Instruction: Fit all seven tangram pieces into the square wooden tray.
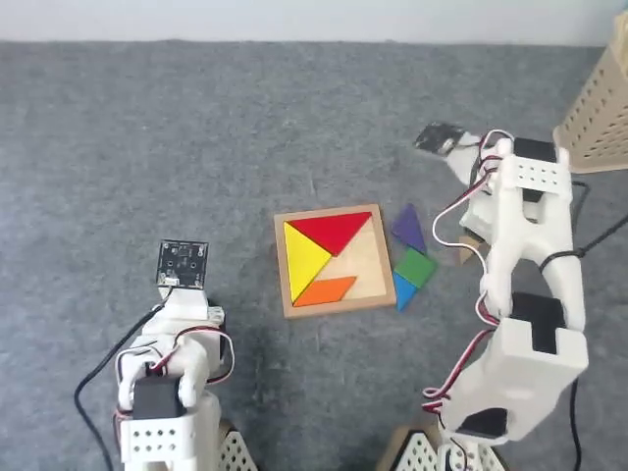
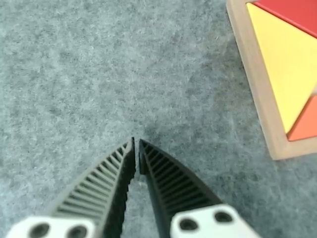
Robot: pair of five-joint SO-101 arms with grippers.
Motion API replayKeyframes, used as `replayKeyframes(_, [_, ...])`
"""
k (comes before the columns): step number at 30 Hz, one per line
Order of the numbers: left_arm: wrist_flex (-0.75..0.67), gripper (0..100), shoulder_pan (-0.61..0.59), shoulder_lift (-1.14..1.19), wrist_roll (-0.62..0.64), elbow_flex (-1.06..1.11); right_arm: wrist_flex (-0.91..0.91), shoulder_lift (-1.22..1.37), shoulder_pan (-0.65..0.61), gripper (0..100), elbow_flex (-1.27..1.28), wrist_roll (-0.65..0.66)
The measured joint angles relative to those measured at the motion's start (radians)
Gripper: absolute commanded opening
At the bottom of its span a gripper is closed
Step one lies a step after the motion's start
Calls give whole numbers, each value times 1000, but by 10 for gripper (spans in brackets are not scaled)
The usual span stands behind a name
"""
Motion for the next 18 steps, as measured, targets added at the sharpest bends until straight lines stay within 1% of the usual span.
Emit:
replayKeyframes(2, [0, 17, 0, 0, 0, 0, 0, 0, 17, 6, 0, -94])
replayKeyframes(4, [0, 17, 0, 0, 0, 0, 0, -25, 34, 6, 5, -152])
replayKeyframes(7, [0, 17, 0, 0, 0, 0, -35, -101, 60, 6, 77, -181])
replayKeyframes(13, [0, 17, 2, 0, 0, 0, -226, -226, 57, 6, 348, -203])
replayKeyframes(18, [0, 17, 2, 0, 0, 0, -293, -229, 20, 6, 404, -328])
